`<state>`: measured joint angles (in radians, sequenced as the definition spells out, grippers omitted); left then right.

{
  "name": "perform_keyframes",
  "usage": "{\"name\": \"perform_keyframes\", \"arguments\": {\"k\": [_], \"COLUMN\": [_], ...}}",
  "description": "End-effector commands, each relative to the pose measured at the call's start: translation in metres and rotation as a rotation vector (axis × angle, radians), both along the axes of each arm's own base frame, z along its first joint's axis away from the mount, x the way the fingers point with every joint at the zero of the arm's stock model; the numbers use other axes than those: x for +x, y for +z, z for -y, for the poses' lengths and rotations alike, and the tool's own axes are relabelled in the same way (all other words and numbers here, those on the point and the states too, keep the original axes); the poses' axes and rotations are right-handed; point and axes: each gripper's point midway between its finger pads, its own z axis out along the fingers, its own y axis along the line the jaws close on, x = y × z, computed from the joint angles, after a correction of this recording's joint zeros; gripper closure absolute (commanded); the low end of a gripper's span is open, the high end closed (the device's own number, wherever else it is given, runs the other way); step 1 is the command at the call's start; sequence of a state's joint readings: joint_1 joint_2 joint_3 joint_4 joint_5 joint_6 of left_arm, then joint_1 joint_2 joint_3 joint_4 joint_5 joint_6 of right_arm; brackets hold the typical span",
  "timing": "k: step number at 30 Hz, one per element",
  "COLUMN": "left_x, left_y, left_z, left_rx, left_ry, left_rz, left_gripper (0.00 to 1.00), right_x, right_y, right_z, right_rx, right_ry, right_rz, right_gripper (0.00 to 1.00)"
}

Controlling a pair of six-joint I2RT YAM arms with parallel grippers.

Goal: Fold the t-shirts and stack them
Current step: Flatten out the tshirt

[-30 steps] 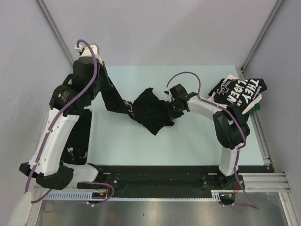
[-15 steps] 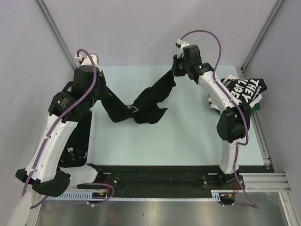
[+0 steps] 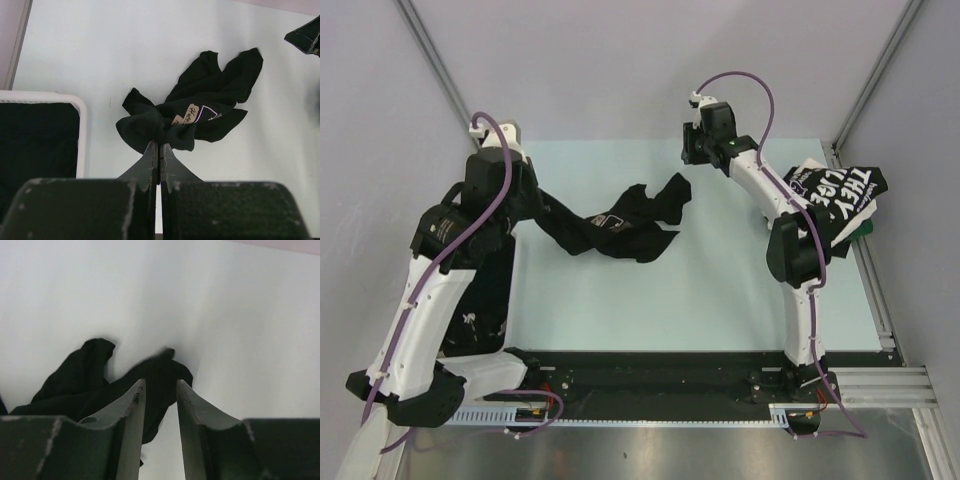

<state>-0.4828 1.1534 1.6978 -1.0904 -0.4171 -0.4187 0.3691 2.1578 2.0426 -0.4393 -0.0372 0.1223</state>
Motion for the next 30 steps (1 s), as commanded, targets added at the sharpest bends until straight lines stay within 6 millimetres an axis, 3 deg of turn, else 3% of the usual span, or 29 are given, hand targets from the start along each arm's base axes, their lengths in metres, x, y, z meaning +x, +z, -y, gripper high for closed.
{"name": "perform_keyframes", "arguments": {"k": [1, 3, 4, 7, 8, 10, 11, 16, 23, 30], "left_x": [-0.001, 0.002, 0.003, 0.007, 0.008, 0.011, 0.013, 0.016, 0.013, 0.005], "left_y": [0.004, 0.003, 0.001, -0.001, -0.001, 0.000, 0.000, 0.002, 0.003, 0.007], "left_z": [-0.005, -0.002, -0.001, 0.004, 0.006, 0.009, 0.010, 0.014, 0.012, 0.005], "left_rx": [-0.008, -0.010, -0.010, -0.020, -0.024, -0.029, -0.029, -0.036, -0.034, -0.032], "left_ry": [0.022, 0.017, 0.014, 0.001, -0.006, -0.012, -0.014, -0.028, -0.029, -0.010], "left_rz": [0.020, 0.020, 0.016, 0.019, 0.019, 0.023, 0.024, 0.031, 0.031, 0.035], "left_gripper": [1.00, 1.00, 1.00, 1.00, 1.00, 1.00, 1.00, 1.00, 1.00, 1.00], "right_x": [-0.008, -0.024, -0.036, -0.071, -0.087, -0.104, -0.116, -0.130, -0.133, -0.129], "right_y": [0.031, 0.051, 0.044, 0.053, 0.026, 0.029, 0.002, -0.037, -0.086, -0.114], "right_z": [0.003, 0.008, 0.007, 0.005, 0.007, 0.009, 0.013, 0.020, 0.007, -0.009], "right_rx": [0.004, 0.033, 0.043, 0.096, 0.080, 0.092, 0.074, 0.067, 0.107, 0.180], "right_ry": [-0.003, -0.011, 0.008, 0.021, 0.028, 0.006, 0.002, -0.046, -0.063, -0.047], "right_rz": [0.061, 0.058, 0.019, -0.028, -0.093, -0.084, -0.135, -0.256, -0.393, -0.426], "right_gripper": [0.63, 0.63, 0.63, 0.63, 0.63, 0.63, 0.63, 0.64, 0.64, 0.64]}}
